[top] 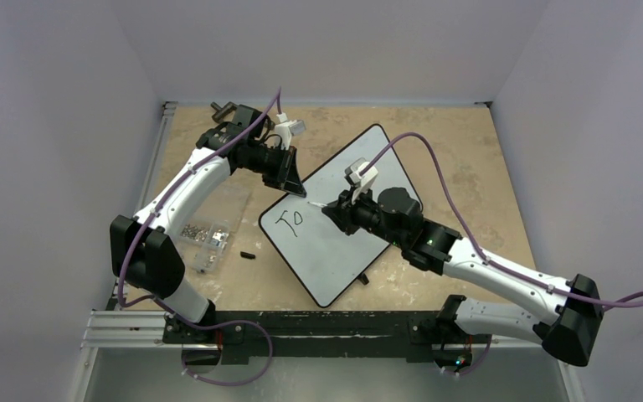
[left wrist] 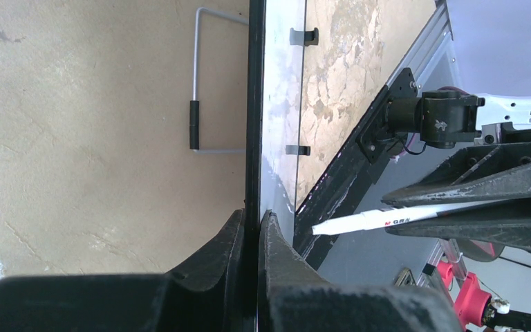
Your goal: Write a sentence on the whiteboard
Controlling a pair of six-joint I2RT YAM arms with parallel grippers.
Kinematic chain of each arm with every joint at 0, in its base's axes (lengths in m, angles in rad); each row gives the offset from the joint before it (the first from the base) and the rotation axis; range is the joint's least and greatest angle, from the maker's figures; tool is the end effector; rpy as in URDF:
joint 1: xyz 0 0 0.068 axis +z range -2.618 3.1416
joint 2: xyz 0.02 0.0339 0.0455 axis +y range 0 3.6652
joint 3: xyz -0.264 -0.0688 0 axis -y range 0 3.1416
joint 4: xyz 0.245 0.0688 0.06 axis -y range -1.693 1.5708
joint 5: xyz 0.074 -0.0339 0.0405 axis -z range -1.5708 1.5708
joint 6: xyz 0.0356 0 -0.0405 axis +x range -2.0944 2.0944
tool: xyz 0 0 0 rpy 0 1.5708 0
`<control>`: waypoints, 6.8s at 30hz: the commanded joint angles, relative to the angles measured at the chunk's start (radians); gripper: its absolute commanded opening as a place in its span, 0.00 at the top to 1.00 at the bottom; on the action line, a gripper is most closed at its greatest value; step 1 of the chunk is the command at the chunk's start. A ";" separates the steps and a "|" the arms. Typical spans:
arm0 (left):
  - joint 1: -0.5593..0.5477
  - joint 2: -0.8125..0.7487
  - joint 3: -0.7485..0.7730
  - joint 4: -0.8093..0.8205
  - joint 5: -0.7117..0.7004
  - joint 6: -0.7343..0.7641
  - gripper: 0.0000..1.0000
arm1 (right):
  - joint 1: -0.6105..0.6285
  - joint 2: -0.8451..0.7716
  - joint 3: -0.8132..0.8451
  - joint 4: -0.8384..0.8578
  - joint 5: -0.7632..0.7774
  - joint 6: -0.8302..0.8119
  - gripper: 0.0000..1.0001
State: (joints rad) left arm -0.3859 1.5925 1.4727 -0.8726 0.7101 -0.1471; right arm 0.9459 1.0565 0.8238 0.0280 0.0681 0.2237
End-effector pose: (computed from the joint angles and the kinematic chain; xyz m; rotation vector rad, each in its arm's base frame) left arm 0.2983 -0.1462 0.3232 0.5838 2.5014 -1.1133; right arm 0.1480 0.2010 0.3230 -0.6031 1.7415 0.7752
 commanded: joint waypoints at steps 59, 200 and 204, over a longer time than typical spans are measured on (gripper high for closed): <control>0.003 -0.049 0.009 0.020 -0.124 0.026 1.00 | -0.012 0.075 0.025 0.001 0.087 0.020 1.00; -0.001 -0.052 0.006 0.017 -0.146 0.024 1.00 | -0.168 -0.036 -0.055 0.109 -0.131 0.006 1.00; -0.001 -0.053 0.006 0.017 -0.145 0.024 1.00 | -0.168 -0.011 -0.041 0.117 -0.134 0.006 1.00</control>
State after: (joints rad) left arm -0.3943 1.5703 1.4727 -0.8806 0.6872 -0.1474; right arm 0.7788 1.0279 0.7616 0.0898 -0.0475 0.2344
